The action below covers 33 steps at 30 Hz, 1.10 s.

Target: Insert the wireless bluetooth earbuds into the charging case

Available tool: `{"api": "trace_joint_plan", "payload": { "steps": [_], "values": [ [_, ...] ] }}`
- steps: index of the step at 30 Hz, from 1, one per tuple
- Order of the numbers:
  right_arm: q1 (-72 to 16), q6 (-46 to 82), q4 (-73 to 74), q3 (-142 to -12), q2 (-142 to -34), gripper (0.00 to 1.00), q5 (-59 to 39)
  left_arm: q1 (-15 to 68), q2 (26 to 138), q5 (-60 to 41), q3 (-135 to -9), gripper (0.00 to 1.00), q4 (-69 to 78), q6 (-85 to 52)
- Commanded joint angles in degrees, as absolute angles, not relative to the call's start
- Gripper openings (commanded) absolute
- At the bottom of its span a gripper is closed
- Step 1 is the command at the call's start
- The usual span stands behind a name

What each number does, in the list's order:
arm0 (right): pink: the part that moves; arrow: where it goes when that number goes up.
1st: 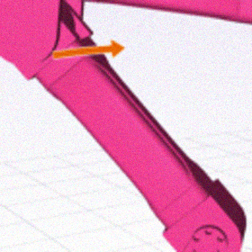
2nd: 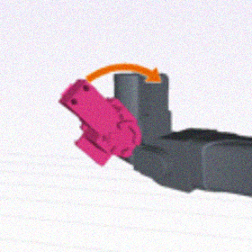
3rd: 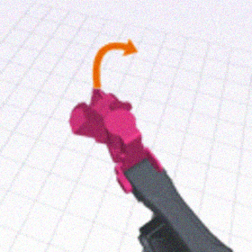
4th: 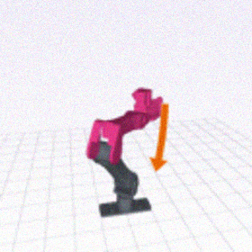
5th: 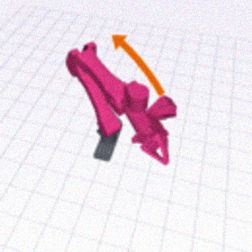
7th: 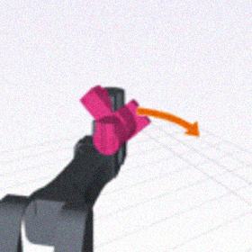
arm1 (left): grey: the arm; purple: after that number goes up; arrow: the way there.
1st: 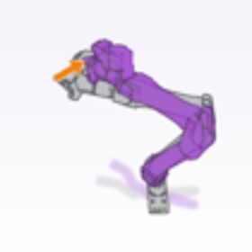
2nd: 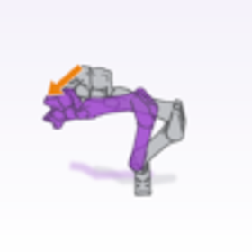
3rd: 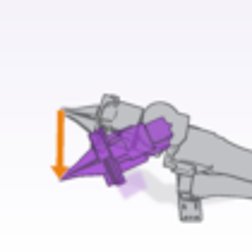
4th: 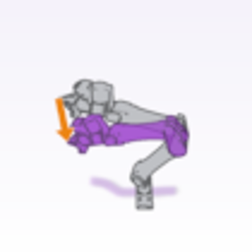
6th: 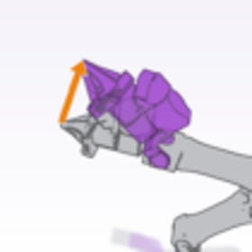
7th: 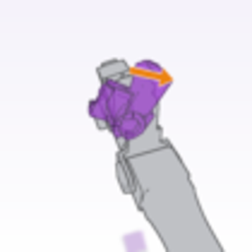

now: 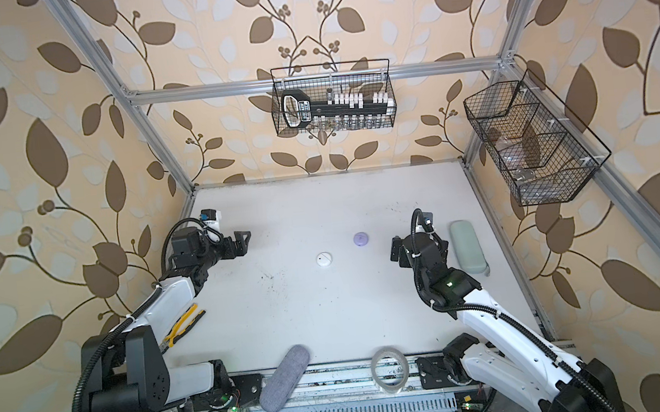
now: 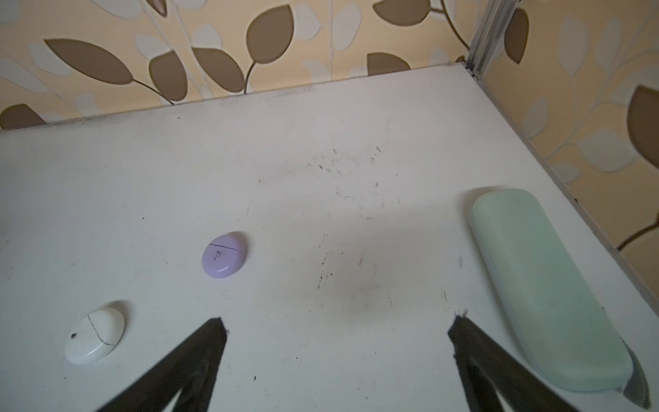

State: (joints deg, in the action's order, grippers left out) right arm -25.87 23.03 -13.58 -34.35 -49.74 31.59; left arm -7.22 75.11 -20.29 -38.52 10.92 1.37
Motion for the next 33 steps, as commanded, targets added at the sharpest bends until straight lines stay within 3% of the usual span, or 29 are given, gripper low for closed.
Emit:
{"api": "trace_joint_plan", "payload": {
  "steps": [1, 11, 23, 30, 33],
  "values": [
    [-25.6, 18.6, -9.2, -33.3, -46.4, 1.00, 35.2, -8.0, 74.1, -19.0, -36.3, 0.99, 17.7, -1.0],
    [-25.0, 13.8, 4.2, -23.6, -41.6, 0.99, 34.5, -8.3, 72.8, -16.8, -26.6, 0.99, 28.6, -0.8],
    [-23.4, 10.3, 8.0, -23.4, -44.7, 0.97, 35.4, -8.6, 70.4, -15.8, -21.2, 0.99, 34.4, -0.2],
    [-23.1, 8.3, 8.8, -22.2, -43.7, 0.98, 34.5, -8.8, 75.2, -14.9, -22.3, 0.99, 35.1, -0.7],
    [-23.1, 6.5, 10.9, -19.8, -40.7, 0.98, 29.3, -8.8, 77.2, -14.5, -22.7, 0.99, 35.9, -0.9]
  ]
}}
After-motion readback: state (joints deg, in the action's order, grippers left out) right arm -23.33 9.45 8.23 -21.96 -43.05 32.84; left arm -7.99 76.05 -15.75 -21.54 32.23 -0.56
